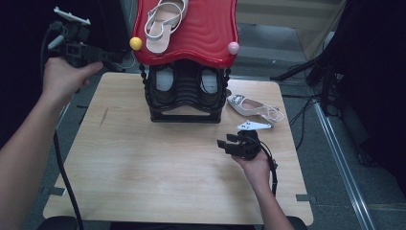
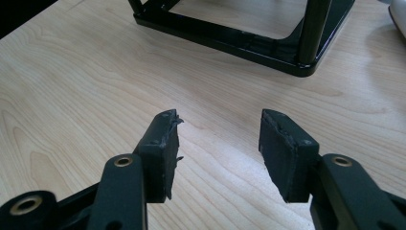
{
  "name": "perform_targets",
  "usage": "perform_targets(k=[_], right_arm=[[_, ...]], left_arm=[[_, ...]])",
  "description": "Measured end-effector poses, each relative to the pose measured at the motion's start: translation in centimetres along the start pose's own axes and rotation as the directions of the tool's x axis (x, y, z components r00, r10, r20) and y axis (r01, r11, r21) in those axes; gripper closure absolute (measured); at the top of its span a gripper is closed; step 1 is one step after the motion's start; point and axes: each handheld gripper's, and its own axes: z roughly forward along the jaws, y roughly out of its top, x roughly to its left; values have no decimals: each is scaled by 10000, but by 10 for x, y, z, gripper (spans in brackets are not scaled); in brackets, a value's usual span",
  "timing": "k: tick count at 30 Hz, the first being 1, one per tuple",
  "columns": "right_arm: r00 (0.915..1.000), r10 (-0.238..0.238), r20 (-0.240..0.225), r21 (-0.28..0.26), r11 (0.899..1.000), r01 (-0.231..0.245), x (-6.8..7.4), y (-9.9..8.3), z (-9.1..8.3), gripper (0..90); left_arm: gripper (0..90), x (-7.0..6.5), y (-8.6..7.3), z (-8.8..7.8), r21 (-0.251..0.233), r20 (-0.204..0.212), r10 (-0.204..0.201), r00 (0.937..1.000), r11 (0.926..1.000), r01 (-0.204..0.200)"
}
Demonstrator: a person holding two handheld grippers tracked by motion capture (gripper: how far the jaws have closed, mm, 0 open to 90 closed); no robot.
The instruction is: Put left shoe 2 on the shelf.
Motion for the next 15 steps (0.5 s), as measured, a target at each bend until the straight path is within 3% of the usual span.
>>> perform_targets(k=[6,15], right_arm=[[9999,169,-33,23,9999,-169,-3,1,-2,530],[9995,278,120,-2,9996,-278,-6,2,-3,566]], left_arm=[[448,5,-23,16,261,113,-76,9999,9996,73],[446,-2,-49,38,509,237,85,9997,9987,-96]])
